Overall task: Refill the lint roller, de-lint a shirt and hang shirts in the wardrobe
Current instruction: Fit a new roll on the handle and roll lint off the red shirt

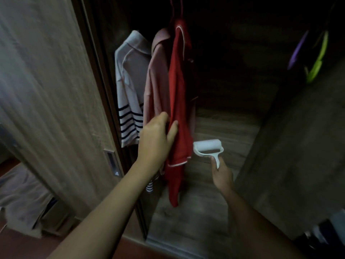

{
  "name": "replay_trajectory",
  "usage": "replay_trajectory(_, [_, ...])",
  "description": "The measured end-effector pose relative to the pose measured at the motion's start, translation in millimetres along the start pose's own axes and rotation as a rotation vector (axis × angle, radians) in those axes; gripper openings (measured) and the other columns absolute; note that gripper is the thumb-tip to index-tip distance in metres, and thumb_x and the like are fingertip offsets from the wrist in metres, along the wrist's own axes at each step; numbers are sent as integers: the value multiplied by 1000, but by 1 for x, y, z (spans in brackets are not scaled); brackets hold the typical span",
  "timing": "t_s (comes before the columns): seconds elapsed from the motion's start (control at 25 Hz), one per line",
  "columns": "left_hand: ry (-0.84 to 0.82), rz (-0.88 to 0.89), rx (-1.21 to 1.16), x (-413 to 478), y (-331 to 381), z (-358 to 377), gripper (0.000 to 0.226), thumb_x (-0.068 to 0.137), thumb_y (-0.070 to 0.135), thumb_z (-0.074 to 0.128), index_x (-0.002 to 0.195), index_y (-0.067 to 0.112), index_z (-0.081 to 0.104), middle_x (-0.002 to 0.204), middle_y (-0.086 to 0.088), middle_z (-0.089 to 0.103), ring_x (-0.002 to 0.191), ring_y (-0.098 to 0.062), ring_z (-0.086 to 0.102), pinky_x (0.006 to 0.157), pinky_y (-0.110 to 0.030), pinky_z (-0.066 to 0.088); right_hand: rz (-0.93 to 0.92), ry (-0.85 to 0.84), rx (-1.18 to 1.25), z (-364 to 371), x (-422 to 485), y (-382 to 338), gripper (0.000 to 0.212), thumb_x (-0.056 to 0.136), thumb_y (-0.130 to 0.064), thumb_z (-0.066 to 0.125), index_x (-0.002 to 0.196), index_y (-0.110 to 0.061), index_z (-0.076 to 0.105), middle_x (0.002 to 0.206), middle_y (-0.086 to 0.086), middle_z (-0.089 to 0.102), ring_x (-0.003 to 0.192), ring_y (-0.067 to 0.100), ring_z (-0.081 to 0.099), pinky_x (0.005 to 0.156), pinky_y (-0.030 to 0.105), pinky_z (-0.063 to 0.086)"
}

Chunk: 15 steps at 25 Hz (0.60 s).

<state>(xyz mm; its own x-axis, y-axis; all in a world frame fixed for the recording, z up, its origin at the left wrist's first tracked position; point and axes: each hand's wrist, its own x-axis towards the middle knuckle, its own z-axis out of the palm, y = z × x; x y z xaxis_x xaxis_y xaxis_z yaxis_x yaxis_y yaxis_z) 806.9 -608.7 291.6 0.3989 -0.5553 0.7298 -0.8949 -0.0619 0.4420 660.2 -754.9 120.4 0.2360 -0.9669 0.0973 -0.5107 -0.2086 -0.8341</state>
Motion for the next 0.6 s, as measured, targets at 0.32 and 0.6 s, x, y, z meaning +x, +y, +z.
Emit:
replay_trajectory(0.32, [-285, 68, -60, -35, 24, -3, 52, 95, 31, 53, 137, 1, 42, 131, -17, 54, 121, -31, 51, 98, -36, 40, -5, 142, -20, -45, -68, 1, 35, 95, -46, 38, 106, -16, 52, 77, 11, 64, 81, 34, 63, 67, 31, 40])
replay_trajectory(0.6, [-513, 144, -201, -133, 52, -20, 36, 96, 17, 50, 127, 0, 52, 120, -22, 61, 111, -37, 58, 91, -39, 44, 102, 334, -49, -93, -227, 22, 35, 94, -47, 40, 106, -16, 52, 83, 16, 67, 82, 37, 63, 67, 34, 46])
